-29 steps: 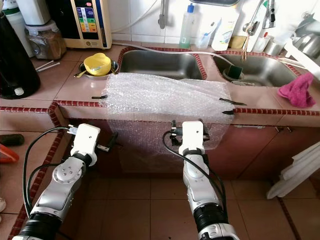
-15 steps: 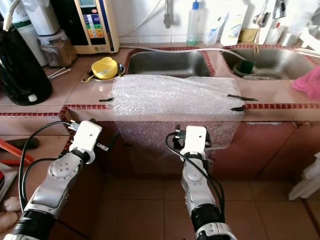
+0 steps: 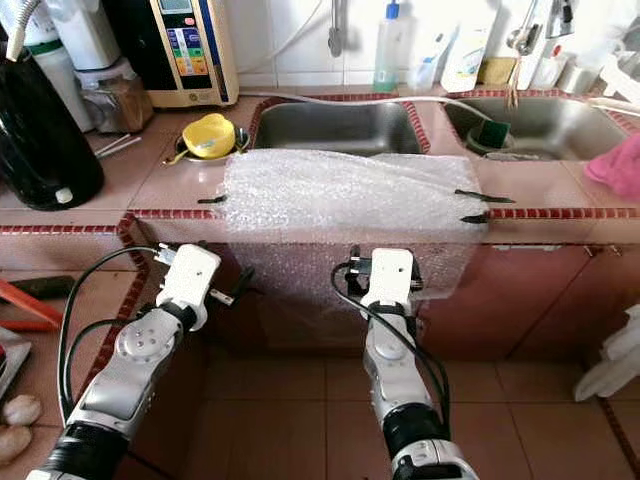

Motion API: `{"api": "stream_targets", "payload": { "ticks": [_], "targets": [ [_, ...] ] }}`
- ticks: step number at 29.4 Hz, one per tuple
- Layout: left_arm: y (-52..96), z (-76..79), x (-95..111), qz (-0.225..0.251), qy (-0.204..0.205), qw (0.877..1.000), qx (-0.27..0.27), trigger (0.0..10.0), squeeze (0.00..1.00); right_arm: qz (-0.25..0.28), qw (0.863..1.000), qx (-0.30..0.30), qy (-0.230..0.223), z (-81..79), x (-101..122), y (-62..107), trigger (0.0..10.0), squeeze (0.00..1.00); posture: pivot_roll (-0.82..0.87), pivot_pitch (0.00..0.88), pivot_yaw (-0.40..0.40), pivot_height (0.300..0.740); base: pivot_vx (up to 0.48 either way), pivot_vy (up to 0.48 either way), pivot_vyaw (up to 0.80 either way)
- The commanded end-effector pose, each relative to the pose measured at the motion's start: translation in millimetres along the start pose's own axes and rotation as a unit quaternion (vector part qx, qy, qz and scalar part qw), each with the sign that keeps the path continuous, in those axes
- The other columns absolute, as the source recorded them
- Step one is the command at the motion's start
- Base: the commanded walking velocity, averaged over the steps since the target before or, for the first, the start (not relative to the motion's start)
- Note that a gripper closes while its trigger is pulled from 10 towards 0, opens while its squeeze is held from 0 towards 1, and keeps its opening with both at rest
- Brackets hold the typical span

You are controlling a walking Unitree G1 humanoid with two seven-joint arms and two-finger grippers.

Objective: Kitchen organization

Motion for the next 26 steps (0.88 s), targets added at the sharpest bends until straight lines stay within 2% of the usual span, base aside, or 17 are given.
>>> {"api": "stream_targets", "payload": {
  "ticks": [1, 5, 7, 11, 14, 19, 26],
  "targets": [
    [-0.6, -2.1, -1, -0.002, 0.001, 1.000, 0.006, 10.0, 0.00, 0.000, 1.000, 0.007, 0.002, -3.1, 1, -1.2, 10.0, 0.00, 0.17, 0.000, 0.018, 0.740, 0.000, 0.000, -0.76],
    [1.1, -1.2, 2, 0.012, 0.008, 0.999, 0.029, 10.0, 0.00, 0.011, 1.000, 0.018, 0.020, 0.3, 4, 1.7, 10.0, 0.00, 0.15, 0.000, -0.003, 0.740, 0.000, 0.000, -0.19],
    [2.0, -8.3, 7, 0.025, 0.012, 0.998, 0.052, 10.0, 0.00, 0.022, 0.999, 0.022, 0.034, 3.5, 7, 3.3, 10.0, 0.00, 0.14, 0.000, -0.010, 0.740, 0.000, 0.000, 0.00],
    [3.1, -13.0, 9, 0.031, 0.017, 0.997, 0.064, 10.0, 0.00, 0.033, 0.998, 0.025, 0.045, 6.0, 11, 4.8, 10.0, 0.00, 0.14, 0.000, -0.015, 0.740, 0.000, 0.000, 0.00],
    [10.1, -23.7, 14, 0.045, 0.021, 0.995, 0.087, 10.0, 0.00, 0.059, 0.995, 0.027, 0.078, 20.3, 21, 12.1, 10.0, 0.00, 0.13, 0.000, -0.019, 0.740, 0.000, 0.000, 0.00],
    [11.8, -15.8, 5, 0.031, 0.039, 0.995, 0.081, 10.0, 0.00, 0.052, 0.994, 0.023, 0.090, 29.0, 16, 16.6, 10.0, 0.00, 0.11, 0.000, -0.020, 0.740, 0.000, 0.000, 0.00],
    [9.0, -11.6, 5, 0.029, 0.042, 0.996, 0.079, 10.0, 0.00, 0.054, 0.994, 0.036, 0.090, 18.6, 23, 18.6, 10.0, 0.00, 0.11, 0.000, -0.027, 0.740, 0.000, -0.307, 0.00]
  ]
}}
Point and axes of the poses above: a point about 5 cm out from each wrist's last joint towards the gripper, its own y axis pointing back from the gripper into the wrist, its own x axis along the axis of the wrist's last joint, z = x × y, the point moved 6 cm from there along -y, pointing out of the wrist towards the gripper, and after that the axes turned 1 degree about y, right-handed, at the moved point
